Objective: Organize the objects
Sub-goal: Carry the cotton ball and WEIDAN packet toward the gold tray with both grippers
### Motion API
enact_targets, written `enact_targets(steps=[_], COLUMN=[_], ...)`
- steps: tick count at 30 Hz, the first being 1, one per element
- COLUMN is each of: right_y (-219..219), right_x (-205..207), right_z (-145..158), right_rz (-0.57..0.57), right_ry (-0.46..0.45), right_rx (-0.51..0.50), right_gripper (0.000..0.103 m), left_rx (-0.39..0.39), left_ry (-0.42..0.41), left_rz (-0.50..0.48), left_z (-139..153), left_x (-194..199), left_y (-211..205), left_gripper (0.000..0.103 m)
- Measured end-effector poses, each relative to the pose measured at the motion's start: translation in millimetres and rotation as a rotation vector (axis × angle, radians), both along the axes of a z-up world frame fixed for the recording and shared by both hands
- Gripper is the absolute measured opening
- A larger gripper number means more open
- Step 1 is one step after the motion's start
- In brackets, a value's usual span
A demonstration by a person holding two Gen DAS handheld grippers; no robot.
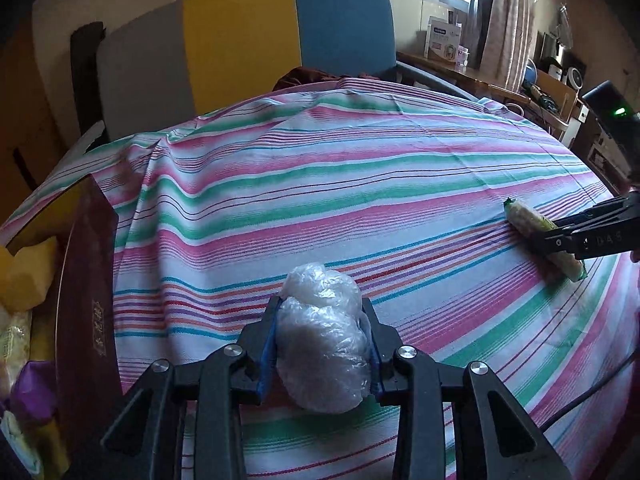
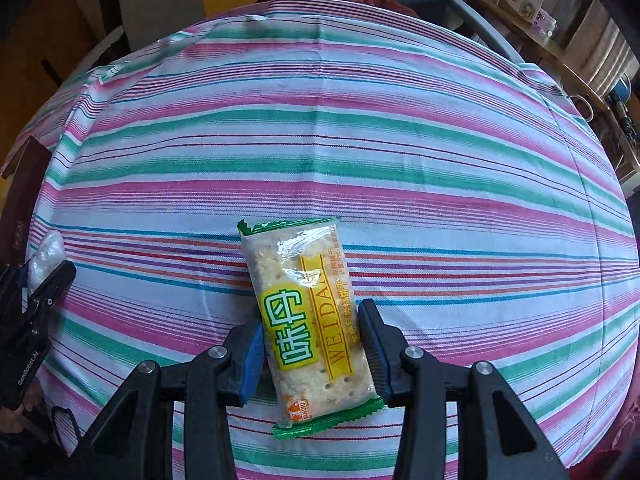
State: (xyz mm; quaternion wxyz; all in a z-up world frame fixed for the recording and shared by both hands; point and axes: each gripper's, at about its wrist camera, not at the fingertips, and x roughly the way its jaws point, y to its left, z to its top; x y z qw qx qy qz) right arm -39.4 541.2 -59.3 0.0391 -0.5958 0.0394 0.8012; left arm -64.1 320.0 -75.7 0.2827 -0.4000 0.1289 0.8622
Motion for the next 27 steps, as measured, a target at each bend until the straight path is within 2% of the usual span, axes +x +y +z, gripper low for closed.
enact_targets(steps=[8,27], right_y=[-7,-1], right_x=[-17,-6], right_z=[-11,-9], right_rz=[-0.013,-0.009], right_ry=[-0.004,0.0], right_rx=[0.005,0.002], right_gripper=[0.046,0.046], left_rx=[0.021,-0.016], left_ry=[-0.011,0.03], left_rz=[0.005,0.005], left_z=[-1,-1], left_x=[0,4], left_y=[-3,1], left_gripper=[0.038,0.035])
